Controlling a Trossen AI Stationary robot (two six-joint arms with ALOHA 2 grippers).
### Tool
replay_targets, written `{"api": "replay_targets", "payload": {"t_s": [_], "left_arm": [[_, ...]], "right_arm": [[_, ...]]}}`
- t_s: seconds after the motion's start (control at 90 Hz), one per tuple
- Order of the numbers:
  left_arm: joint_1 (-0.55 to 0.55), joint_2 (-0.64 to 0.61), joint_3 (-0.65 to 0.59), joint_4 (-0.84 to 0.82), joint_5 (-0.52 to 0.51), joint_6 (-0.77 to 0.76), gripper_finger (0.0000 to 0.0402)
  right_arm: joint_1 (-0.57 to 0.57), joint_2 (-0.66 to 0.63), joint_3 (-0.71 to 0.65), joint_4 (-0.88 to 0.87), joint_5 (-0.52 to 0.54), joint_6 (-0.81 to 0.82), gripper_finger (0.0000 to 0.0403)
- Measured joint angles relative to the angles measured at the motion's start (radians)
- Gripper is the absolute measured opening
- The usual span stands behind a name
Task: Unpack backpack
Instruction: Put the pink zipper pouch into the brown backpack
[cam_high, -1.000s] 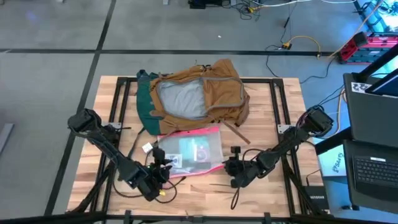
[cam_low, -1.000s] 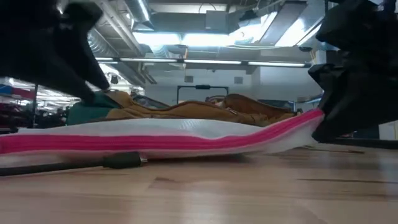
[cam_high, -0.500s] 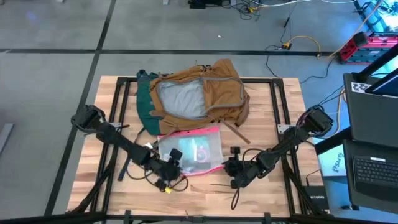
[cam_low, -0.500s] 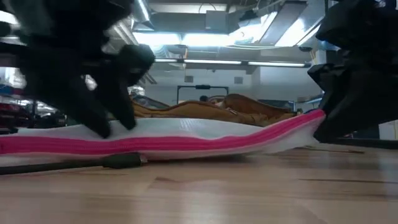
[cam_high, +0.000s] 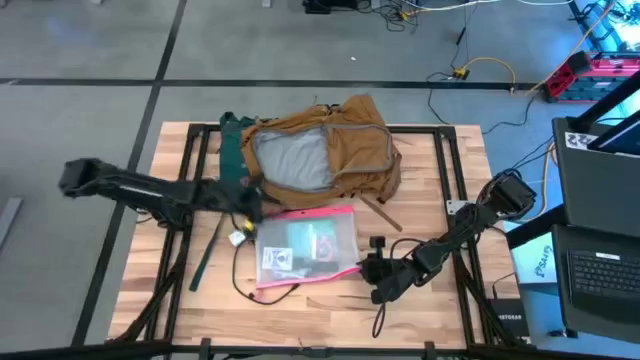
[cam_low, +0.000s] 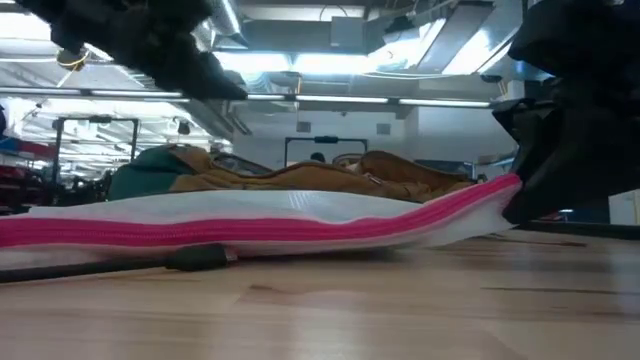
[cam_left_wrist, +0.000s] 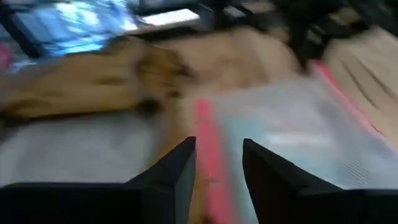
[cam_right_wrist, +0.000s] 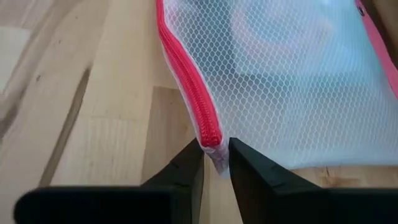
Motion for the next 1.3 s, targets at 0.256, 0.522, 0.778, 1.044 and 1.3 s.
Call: {"api": "replay_targets", "payload": {"t_s": [0.256, 0.522, 0.778, 1.044, 1.3], "left_arm": [[0.195, -0.237, -0.014, -0.376, -0.055, -0.018, 0.0116], [0.246, -0.216, -0.014, -0.556, -0.188, -0.023, 0.0116], [0.246, -0.183, -0.014, -0.427, -0.185, 0.062, 0.0116], [0.245, -0.13, -0.013, -0.346, -0.1, 0.124, 0.0116], [0.245, -0.032, -0.013, -0.29, -0.069, 0.103, 0.0116]], "right_arm": [[0.0, 0.0, 0.0, 0.1, -0.016, -0.071, 0.006], [0.0, 0.0, 0.0, 0.219, -0.046, -0.122, 0.006], [0.0, 0.0, 0.0, 0.22, -0.046, -0.124, 0.006], [0.0, 0.0, 0.0, 0.219, -0.038, -0.147, 0.006], [0.0, 0.0, 0.0, 0.218, -0.037, -0.15, 0.006]]}}
